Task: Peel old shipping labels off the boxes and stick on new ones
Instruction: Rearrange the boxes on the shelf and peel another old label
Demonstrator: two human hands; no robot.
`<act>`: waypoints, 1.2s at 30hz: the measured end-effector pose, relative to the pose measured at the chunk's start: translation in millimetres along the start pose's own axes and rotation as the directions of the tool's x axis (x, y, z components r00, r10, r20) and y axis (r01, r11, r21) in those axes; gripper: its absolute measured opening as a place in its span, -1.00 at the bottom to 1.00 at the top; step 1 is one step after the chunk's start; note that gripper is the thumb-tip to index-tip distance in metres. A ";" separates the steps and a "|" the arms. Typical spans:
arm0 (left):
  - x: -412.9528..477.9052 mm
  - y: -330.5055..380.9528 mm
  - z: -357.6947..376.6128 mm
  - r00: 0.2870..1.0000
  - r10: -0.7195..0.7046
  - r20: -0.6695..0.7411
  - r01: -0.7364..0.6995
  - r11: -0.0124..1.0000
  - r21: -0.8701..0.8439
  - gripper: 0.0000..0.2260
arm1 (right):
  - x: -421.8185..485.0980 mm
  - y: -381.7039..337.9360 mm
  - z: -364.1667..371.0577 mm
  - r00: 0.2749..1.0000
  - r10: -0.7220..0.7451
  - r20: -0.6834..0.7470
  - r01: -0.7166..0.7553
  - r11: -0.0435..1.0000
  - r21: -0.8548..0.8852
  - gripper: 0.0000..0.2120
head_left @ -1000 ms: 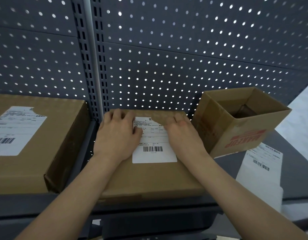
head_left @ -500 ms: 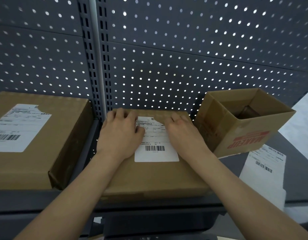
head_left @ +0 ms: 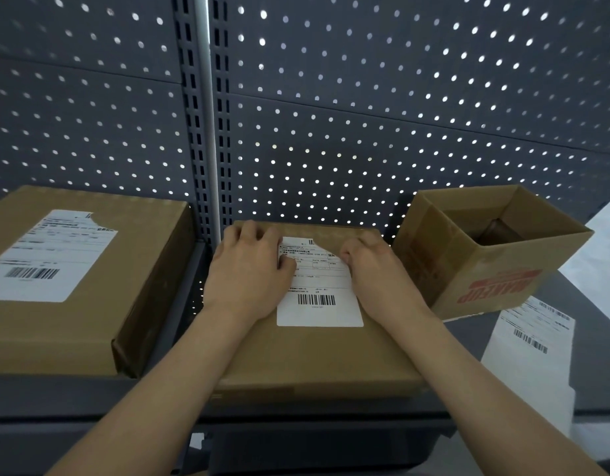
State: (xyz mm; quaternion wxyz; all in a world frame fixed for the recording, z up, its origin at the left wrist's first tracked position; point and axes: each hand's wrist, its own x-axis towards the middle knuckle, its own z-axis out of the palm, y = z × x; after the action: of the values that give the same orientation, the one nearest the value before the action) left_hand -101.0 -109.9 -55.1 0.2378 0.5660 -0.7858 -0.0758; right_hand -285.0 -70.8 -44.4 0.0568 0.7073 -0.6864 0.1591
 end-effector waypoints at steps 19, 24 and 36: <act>-0.1 -2.4 1.5 1.000 0.012 -0.017 -0.012 1.000 -0.006 -0.70 | -0.7 0.1 5.0 0.999 -0.008 -0.040 0.006 0.998 -0.061 -0.73; 1.1 -3.6 2.4 1.000 0.003 -0.006 -0.003 1.000 0.001 -0.70 | 3.4 -4.1 3.9 0.997 -0.076 -0.006 0.075 0.992 -0.103 -0.65; 0.5 -3.2 3.8 0.999 0.008 -0.032 -0.008 1.000 -0.001 -0.69 | 0.5 3.0 9.9 0.998 -0.010 -0.055 0.006 0.998 -0.062 -0.77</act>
State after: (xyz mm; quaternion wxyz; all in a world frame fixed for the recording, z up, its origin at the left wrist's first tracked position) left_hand -100.1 -112.0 -59.5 0.2509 0.5637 -0.7841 -0.0660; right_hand -286.5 -74.4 -54.0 0.0984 0.7032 -0.6864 0.1570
